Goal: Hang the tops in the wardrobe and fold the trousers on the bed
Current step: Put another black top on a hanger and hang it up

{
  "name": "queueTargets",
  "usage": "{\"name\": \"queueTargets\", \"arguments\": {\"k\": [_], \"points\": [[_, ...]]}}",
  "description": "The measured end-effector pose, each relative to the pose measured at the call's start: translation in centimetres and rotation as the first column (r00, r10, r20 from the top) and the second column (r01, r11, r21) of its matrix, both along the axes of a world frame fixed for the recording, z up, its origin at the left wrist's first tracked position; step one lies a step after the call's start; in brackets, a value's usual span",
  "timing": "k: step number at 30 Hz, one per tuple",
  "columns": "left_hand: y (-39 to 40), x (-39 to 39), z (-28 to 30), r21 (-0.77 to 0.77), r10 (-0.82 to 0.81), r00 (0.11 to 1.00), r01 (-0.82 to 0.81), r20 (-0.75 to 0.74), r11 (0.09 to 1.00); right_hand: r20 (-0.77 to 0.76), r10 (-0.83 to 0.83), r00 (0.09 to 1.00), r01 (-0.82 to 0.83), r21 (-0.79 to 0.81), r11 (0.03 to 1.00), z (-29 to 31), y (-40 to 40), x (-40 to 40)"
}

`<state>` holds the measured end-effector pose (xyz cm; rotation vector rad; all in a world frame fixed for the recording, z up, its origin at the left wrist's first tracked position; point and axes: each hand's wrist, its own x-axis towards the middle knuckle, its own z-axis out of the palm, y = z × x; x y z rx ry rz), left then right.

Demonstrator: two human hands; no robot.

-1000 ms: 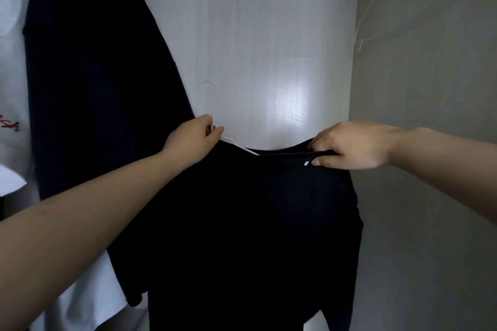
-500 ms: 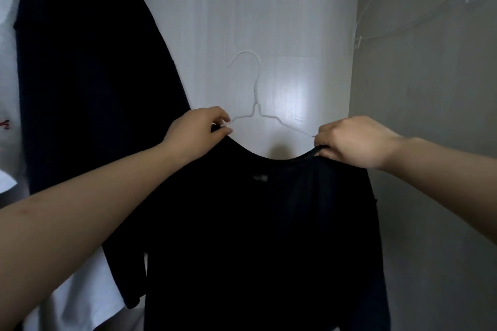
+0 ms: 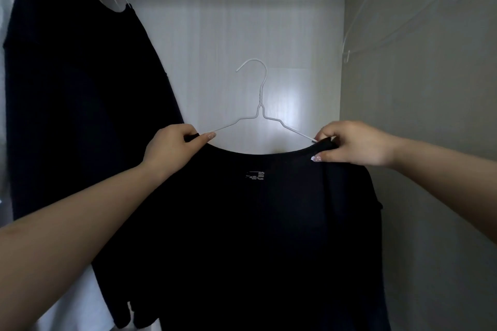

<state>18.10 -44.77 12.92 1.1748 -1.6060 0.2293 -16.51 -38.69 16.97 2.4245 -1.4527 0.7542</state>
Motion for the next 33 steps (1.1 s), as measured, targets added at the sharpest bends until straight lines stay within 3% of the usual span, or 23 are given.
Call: {"name": "queueTargets", "arguments": {"k": [4, 6, 8, 10, 14, 20, 24, 29, 33], "points": [[0.3, -0.3, 0.7, -0.024, 0.054, 0.998, -0.055, -0.016, 0.998, 0.213, 0.059, 0.975, -0.081, 0.093, 0.992, -0.2, 0.3, 0.4], [0.5, 0.0, 1.1, 0.000, 0.106, 0.994, -0.106, -0.009, 0.994, 0.265, 0.051, 0.963, -0.118, 0.246, 0.962, -0.1, 0.5, 0.2], [0.5, 0.2, 1.3, 0.043, 0.139, 0.990, -0.140, 0.018, 0.989, 0.403, 0.068, 0.913, -0.271, 0.471, 0.840, 0.0, 0.8, 0.0], [0.4, 0.4, 1.5, 0.113, 0.132, 0.990, -0.136, 0.040, 0.984, 0.586, 0.062, 0.808, -0.470, 0.576, 0.669, 0.2, 1.2, 0.2], [0.0, 0.8, 2.0, 0.222, -0.015, 0.996, 0.034, -0.089, 0.974, 0.770, 0.140, 0.623, -0.680, 0.445, 0.583, 0.2, 1.7, 1.6], [-0.2, 0.2, 2.3, 0.132, -0.183, 0.952, 0.220, -0.246, 0.966, 0.914, 0.226, 0.337, -0.748, 0.114, 0.654, -0.2, 2.1, 5.5], [1.0, -1.0, 2.8, 0.146, -0.288, 0.884, 0.361, -0.368, 0.921, 0.972, 0.168, 0.163, -0.770, 0.019, 0.638, 0.0, 2.3, 9.4], [4.9, -2.7, 4.1, 0.198, -0.476, 0.708, 0.643, -0.521, 0.740, 0.971, 0.179, 0.159, -0.785, 0.014, 0.619, 1.4, 2.7, 14.4], [7.7, -1.9, 6.7, 0.154, -0.530, 0.602, 0.735, -0.597, 0.660, 0.942, 0.277, 0.189, -0.730, -0.054, 0.681, 3.8, 1.9, 18.4]]}}
